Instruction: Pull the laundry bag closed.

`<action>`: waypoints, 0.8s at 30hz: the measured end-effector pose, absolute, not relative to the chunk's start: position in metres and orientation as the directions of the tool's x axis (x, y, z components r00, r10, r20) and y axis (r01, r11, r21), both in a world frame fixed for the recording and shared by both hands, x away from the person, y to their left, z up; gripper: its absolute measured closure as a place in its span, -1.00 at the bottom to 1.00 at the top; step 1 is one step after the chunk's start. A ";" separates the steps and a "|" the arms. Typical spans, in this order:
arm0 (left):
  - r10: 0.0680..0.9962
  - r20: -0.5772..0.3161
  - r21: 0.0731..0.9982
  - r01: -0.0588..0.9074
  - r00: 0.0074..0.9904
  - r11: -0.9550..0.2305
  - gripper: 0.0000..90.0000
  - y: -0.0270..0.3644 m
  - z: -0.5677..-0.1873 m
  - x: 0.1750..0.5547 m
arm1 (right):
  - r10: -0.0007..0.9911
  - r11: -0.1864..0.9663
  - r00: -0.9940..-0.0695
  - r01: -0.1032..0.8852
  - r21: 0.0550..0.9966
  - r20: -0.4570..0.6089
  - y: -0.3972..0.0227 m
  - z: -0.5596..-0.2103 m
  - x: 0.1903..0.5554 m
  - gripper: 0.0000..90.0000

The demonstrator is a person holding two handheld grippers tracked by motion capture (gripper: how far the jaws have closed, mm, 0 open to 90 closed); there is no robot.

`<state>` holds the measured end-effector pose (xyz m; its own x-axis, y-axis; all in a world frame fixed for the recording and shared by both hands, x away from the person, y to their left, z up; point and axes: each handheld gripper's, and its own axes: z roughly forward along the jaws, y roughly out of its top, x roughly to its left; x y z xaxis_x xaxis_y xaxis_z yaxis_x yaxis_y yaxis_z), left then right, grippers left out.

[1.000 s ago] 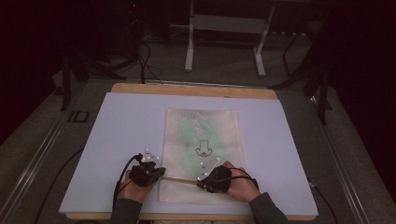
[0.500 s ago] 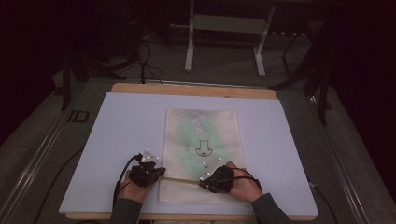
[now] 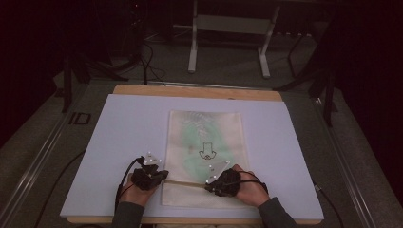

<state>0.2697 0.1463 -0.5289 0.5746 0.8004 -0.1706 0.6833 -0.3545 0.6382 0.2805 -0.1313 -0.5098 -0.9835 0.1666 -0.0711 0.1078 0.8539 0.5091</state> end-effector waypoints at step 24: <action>0.802 -0.167 0.638 0.683 0.574 -0.356 0.99 0.146 -0.529 0.270 | 0.172 0.849 -0.983 0.112 0.516 -0.070 -0.141 -0.507 0.280 0.83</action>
<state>0.2695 0.1458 -0.5288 0.5740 0.8016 -0.1673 0.6826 -0.3556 0.6384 0.2799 -0.1409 -0.5073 -0.9825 0.1725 -0.0701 0.1122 0.8489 0.5164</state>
